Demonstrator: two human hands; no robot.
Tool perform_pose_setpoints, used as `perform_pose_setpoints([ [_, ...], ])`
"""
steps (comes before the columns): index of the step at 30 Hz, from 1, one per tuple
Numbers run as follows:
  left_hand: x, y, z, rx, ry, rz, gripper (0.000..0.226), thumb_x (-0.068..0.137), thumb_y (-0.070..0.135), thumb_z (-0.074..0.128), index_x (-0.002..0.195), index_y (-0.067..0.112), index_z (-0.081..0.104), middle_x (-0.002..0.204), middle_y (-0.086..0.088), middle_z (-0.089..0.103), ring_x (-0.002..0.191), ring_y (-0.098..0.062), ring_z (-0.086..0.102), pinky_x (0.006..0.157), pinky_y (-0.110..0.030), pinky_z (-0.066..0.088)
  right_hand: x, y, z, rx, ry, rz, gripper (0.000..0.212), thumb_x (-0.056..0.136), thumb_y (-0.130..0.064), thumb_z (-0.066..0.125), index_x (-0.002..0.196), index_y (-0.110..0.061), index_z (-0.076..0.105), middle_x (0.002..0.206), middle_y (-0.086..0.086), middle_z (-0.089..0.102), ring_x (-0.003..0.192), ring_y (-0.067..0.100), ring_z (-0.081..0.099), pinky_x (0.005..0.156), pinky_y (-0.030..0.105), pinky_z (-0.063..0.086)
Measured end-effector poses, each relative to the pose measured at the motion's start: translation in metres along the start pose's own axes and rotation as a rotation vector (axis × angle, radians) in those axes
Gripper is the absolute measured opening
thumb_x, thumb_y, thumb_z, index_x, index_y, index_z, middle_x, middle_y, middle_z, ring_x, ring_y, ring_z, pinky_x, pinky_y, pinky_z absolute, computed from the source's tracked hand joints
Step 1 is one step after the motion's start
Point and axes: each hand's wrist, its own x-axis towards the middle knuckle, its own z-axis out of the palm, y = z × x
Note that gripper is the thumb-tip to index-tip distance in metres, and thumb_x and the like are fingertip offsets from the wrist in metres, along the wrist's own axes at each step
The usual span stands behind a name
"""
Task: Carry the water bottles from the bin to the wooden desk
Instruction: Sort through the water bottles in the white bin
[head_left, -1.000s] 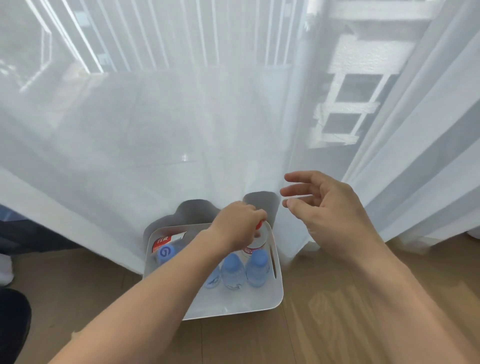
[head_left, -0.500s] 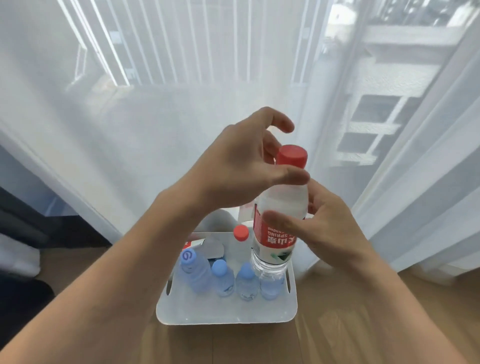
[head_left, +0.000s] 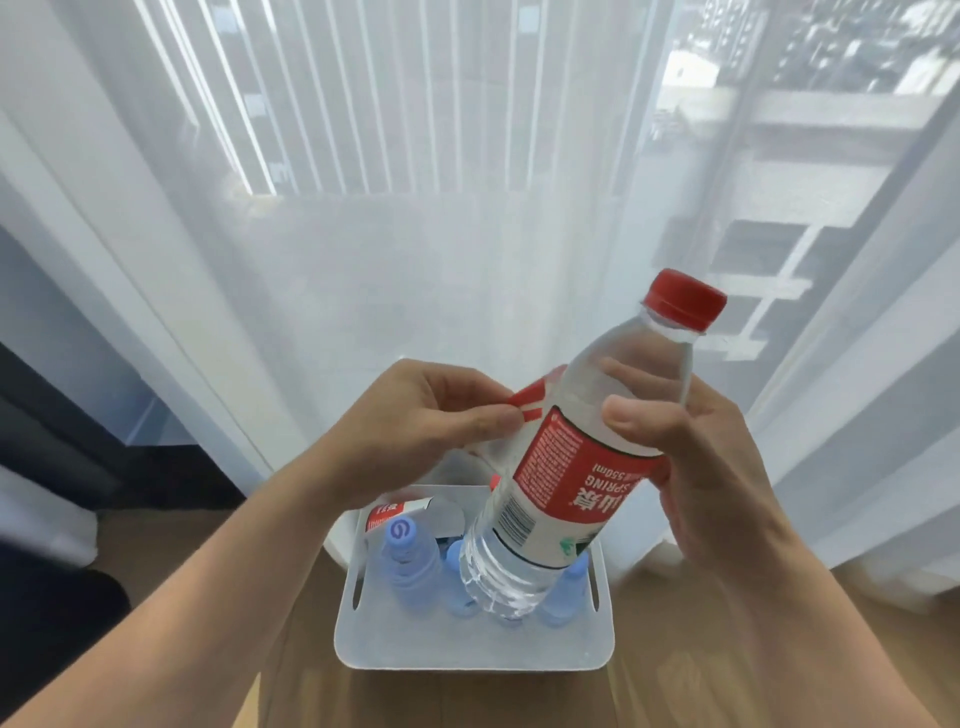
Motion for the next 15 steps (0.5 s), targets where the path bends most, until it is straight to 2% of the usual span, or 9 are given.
perform_pose_setpoints([
  [2,0.001,-0.006,-0.002,-0.053,0.077,-0.046,0.007,0.079,0.011,0.068,0.077,0.013,0.075,0.065,0.005,0.073,0.062,-0.007,0.066,0.058,-0.017,0.052,-0.001,-0.003,0.007,-0.010,-0.022,-0.037,0.035,0.051,-0.038,0.069,0.086,-0.033,0.073,0.089,-0.008,0.076,0.084,0.011,0.072,0.065,0.019,0.055],
  [4,0.003,-0.011,-0.004,-0.095,0.129,-0.098,0.006,0.078,0.014,0.068,0.077,0.012,0.074,0.063,0.005,0.071,0.059,-0.006,0.063,0.057,-0.018,0.051,-0.002,-0.006,0.015,-0.026,-0.071,-0.044,0.036,0.049,-0.035,0.073,0.085,-0.035,0.075,0.090,-0.010,0.077,0.086,0.010,0.072,0.068,0.019,0.055],
  [7,0.003,-0.017,-0.006,-0.105,0.151,-0.156,0.017,0.071,0.023,0.071,0.082,0.010,0.075,0.075,-0.003,0.074,0.069,-0.011,0.064,0.073,-0.032,0.052,-0.004,-0.009,0.024,-0.061,-0.142,-0.038,0.041,0.047,-0.032,0.077,0.087,-0.035,0.075,0.092,-0.008,0.077,0.090,0.013,0.072,0.073,0.022,0.056],
  [9,0.001,-0.017,-0.007,-0.031,0.118,-0.170,0.021,0.074,0.022,0.072,0.092,0.012,0.075,0.091,-0.009,0.075,0.081,-0.017,0.063,0.082,-0.038,0.050,-0.005,-0.013,0.028,-0.031,-0.159,-0.054,0.033,0.052,-0.028,0.076,0.085,-0.030,0.077,0.087,-0.007,0.078,0.085,0.014,0.073,0.069,0.020,0.056],
  [11,-0.004,-0.013,-0.014,-0.025,0.111,-0.110,0.031,0.071,0.019,0.077,0.101,0.017,0.072,0.100,-0.007,0.073,0.085,-0.016,0.062,0.080,-0.030,0.050,-0.005,-0.015,0.031,0.005,-0.137,-0.067,0.023,0.058,-0.024,0.074,0.080,-0.029,0.077,0.081,-0.008,0.077,0.078,0.012,0.074,0.064,0.016,0.054],
  [13,-0.009,-0.004,-0.028,-0.128,0.197,0.032,0.033,0.061,0.014,0.076,0.093,0.022,0.074,0.089,0.001,0.072,0.077,-0.009,0.061,0.070,-0.017,0.049,-0.003,-0.015,0.032,0.004,-0.072,-0.057,0.023,0.057,-0.029,0.075,0.080,-0.029,0.077,0.080,-0.007,0.077,0.077,0.013,0.074,0.063,0.016,0.054],
  [15,-0.018,0.010,-0.038,-0.156,0.239,0.156,0.022,0.059,0.014,0.075,0.079,0.022,0.075,0.073,0.004,0.072,0.069,-0.007,0.061,0.058,-0.013,0.047,0.000,-0.013,0.032,-0.001,0.001,-0.039,0.034,0.052,-0.034,0.076,0.085,-0.024,0.077,0.083,-0.002,0.078,0.078,0.017,0.074,0.065,0.019,0.055],
])
